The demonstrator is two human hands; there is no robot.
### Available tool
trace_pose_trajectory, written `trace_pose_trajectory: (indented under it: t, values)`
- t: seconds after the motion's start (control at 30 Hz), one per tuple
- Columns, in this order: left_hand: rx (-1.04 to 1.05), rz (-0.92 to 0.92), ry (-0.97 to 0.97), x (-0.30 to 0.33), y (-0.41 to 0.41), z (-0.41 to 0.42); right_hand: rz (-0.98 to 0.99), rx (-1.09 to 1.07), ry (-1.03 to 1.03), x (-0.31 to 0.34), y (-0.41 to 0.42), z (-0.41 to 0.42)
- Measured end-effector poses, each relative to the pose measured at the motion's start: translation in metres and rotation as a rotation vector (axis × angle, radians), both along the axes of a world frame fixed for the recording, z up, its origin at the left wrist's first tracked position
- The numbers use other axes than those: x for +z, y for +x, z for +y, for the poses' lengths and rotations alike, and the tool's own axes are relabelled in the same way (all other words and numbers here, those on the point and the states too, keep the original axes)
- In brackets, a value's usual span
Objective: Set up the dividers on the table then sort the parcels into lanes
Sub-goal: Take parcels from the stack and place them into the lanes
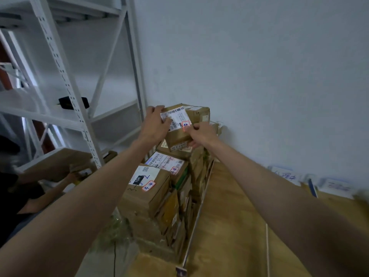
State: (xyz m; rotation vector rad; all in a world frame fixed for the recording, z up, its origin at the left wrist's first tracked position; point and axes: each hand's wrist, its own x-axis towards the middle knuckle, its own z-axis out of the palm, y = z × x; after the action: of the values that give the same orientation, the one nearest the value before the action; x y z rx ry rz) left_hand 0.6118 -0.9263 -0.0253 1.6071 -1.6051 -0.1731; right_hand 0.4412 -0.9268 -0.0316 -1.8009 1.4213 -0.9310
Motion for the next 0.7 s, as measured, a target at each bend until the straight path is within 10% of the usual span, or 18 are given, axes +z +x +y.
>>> trace_pose_trajectory:
  t: [0.3, 0.7]
  values:
    - [-0.268, -0.070, -0.057, 0.002, -0.087, -0.001, 0.038, -0.424, -0.069, 0.003, -0.078, 0.028]
    - [-0.519, -0.651, 0.116, -0.107, -0.236, 0.055, -0.014, -0.838, 0.245, -0.096, -0.273, 0.152]
